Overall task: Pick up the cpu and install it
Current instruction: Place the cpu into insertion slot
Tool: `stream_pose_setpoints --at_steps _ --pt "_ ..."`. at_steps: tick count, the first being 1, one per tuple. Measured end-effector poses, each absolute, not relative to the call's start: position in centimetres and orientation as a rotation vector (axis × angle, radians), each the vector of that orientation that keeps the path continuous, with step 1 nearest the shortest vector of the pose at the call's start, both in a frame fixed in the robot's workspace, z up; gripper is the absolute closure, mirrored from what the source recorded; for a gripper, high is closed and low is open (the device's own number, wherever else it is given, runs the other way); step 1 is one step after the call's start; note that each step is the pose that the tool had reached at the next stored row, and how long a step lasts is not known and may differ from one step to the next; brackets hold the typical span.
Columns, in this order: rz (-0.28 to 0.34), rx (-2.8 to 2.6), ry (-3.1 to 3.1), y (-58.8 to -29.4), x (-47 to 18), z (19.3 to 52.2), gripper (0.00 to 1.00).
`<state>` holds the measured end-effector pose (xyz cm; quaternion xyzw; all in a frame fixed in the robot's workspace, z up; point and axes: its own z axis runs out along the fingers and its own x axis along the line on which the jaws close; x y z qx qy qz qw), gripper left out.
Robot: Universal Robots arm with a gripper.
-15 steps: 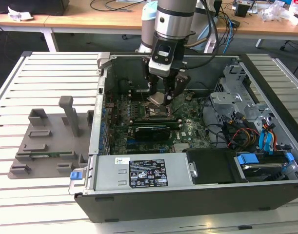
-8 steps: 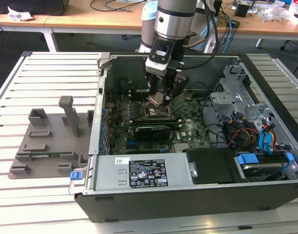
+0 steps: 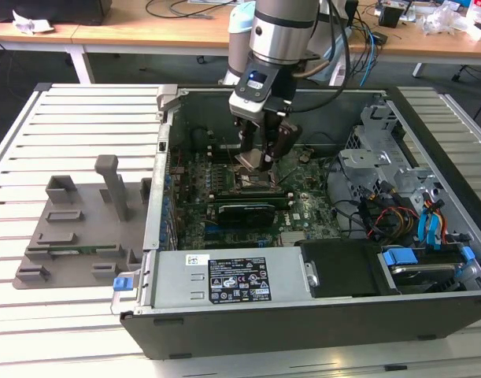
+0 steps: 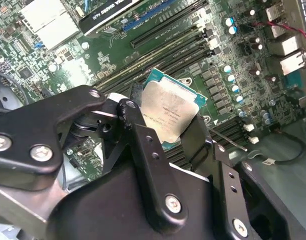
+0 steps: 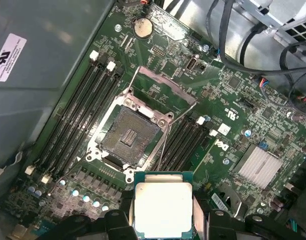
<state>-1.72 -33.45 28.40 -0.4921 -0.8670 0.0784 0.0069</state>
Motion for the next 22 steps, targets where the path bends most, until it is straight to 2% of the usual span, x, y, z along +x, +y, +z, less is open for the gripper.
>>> stream_pose_setpoints --at_steps 22 --pt "0.24 -1.826 -2.506 -33.45 -1.72 28.35 0.45"
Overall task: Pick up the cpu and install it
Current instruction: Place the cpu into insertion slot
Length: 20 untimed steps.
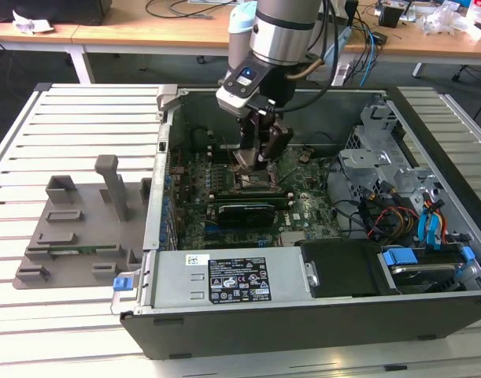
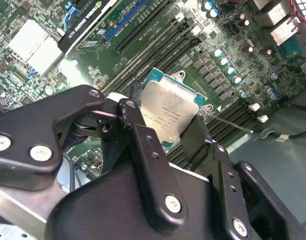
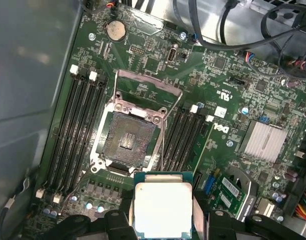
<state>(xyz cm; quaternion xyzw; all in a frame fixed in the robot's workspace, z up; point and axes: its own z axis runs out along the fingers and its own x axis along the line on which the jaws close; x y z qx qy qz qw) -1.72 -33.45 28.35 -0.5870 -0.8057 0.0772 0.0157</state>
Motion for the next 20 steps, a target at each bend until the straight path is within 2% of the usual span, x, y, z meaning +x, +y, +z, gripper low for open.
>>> stream_pose_setpoints --at_steps 20 --pt "0.234 -2.026 -2.331 -33.45 -1.72 28.31 0.45"
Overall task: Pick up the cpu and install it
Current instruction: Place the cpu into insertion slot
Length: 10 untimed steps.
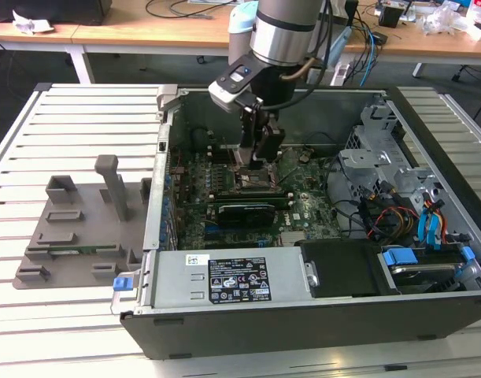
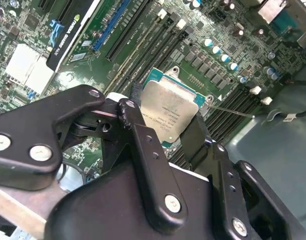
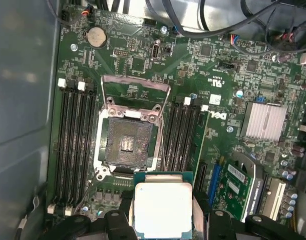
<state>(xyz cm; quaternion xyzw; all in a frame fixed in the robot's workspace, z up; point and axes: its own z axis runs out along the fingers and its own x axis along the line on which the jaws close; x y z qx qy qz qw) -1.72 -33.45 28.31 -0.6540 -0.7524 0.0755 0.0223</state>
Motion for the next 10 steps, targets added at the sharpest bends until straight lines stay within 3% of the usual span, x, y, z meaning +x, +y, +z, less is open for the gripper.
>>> stream_pose_setpoints --at_steps 10 --pt "0.231 -2.073 -2.285 -33.45 -1.72 28.3 0.45"
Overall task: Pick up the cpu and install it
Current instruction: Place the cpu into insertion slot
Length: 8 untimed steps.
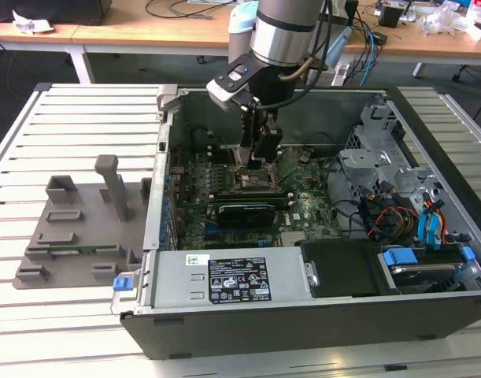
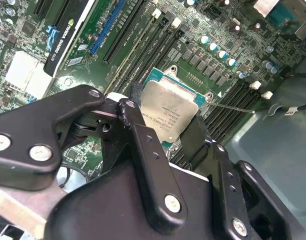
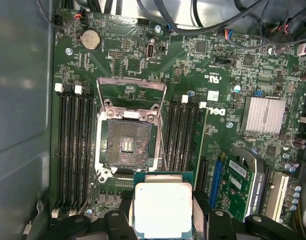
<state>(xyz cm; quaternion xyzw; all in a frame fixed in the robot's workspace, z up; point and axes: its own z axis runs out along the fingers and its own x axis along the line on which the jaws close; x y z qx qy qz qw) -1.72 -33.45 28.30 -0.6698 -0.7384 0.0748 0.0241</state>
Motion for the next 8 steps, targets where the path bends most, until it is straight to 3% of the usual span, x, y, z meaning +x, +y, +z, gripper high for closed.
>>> stream_pose_setpoints --at_steps 3,8 --pt "0.223 -2.077 -2.29 -33.46 -1.72 28.3 0.45" --pt "0.121 -2.136 -2.344 -33.45 -1.87 28.25 0.45"
